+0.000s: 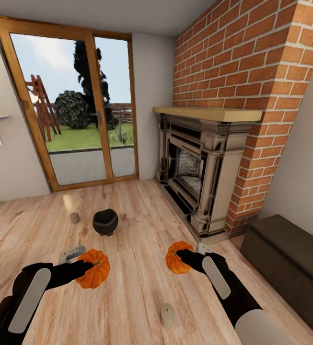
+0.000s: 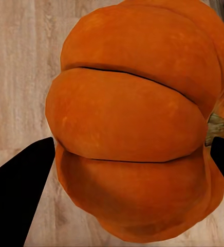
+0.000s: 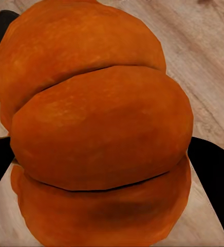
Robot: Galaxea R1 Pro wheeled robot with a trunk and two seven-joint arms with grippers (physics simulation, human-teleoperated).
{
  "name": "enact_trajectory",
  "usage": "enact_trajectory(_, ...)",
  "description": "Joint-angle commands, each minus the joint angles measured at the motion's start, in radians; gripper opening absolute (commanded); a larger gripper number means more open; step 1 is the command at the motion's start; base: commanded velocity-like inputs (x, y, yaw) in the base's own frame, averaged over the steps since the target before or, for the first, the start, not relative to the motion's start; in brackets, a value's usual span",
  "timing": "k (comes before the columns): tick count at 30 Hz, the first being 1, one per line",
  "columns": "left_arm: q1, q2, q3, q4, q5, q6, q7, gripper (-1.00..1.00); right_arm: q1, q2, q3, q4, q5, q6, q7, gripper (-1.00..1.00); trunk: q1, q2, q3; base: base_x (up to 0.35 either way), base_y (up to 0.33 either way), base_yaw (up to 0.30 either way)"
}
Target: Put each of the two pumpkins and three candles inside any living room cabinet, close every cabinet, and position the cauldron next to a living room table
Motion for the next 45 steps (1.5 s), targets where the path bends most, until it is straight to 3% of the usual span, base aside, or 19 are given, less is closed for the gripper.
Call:
enact_trajectory(1, -0.001, 0.000, 0.000, -0.002, 0.008, 0.003, 0.011, -1.00, -0.001, 0.000, 0.004, -0.002, -0.009, 0.000, -0.013, -1.00, 0.000, -0.001, -0.001, 0.000, 0.000, 0.000)
enact_trajectory(7, -0.001, -0.003, -0.001, -0.003, 0.008, 0.003, 0.009, -1.00, -0.001, 0.001, 0.009, 0.000, -0.009, 0.000, -0.011, -1.00, 0.000, -0.001, -0.001, 0.000, 0.000, 0.000)
enact_trajectory(12, -0.001, -0.028, -0.004, -0.005, 0.008, 0.003, 0.009, -1.00, -0.001, 0.007, 0.009, 0.000, -0.009, 0.001, -0.010, -1.00, 0.000, -0.001, -0.001, 0.000, 0.000, 0.000)
enact_trajectory(18, 0.000, -0.034, -0.005, -0.004, 0.008, 0.000, 0.010, -1.00, -0.003, 0.004, 0.012, -0.002, -0.009, 0.009, -0.016, -1.00, 0.000, -0.001, -0.001, -0.046, 0.000, 0.000)
enact_trajectory(21, 0.000, -0.035, -0.025, 0.000, 0.009, 0.002, 0.010, -1.00, -0.001, -0.002, 0.010, 0.000, -0.009, 0.010, -0.017, -1.00, 0.000, -0.001, -0.001, -0.267, 0.000, 0.000)
enact_trajectory(23, 0.000, -0.035, -0.064, 0.003, 0.008, 0.004, 0.010, -1.00, 0.005, -0.007, 0.009, 0.004, -0.010, 0.009, -0.017, -1.00, 0.000, -0.001, -0.001, -0.116, 0.000, 0.000)
enact_trajectory(26, 0.000, -0.035, -0.104, 0.019, 0.010, 0.003, 0.012, -1.00, 0.066, -0.016, 0.005, 0.006, -0.010, 0.003, -0.016, -1.00, 0.000, -0.001, -0.001, -0.031, 0.000, 0.000)
enact_trajectory(29, 0.000, -0.034, -0.112, 0.081, 0.010, 0.002, 0.012, -1.00, 0.109, -0.024, 0.004, 0.004, -0.009, 0.000, -0.016, -1.00, -0.008, 0.013, 0.005, -0.007, 0.000, 0.000)
enact_trajectory(32, 0.000, -0.033, -0.111, 0.233, 0.006, -0.006, 0.008, -1.00, 0.158, -0.035, 0.003, 0.007, -0.007, -0.004, -0.015, -1.00, -0.019, 0.034, 0.014, -0.001, 0.000, 0.000)
enact_trajectory(34, 0.000, -0.033, -0.113, 0.298, 0.004, -0.052, 0.007, -1.00, 0.196, -0.053, 0.002, 0.006, -0.008, -0.019, -0.014, -1.00, -0.027, 0.048, 0.020, 0.000, 0.000, 0.000)
enact_trajectory(37, 0.000, -0.032, -0.114, 0.328, 0.002, -0.094, 0.008, -1.00, 0.223, -0.076, 0.001, 0.016, -0.012, -0.036, -0.013, -1.00, -0.038, 0.069, 0.027, 0.000, 0.000, -0.087)
enact_trajectory(45, 0.000, -0.032, -0.114, 0.328, 0.004, -0.106, 0.007, -1.00, 0.231, -0.083, -0.002, 0.139, -0.010, -0.133, -0.007, -1.00, -0.069, 0.125, 0.044, 0.000, 0.000, -0.213)
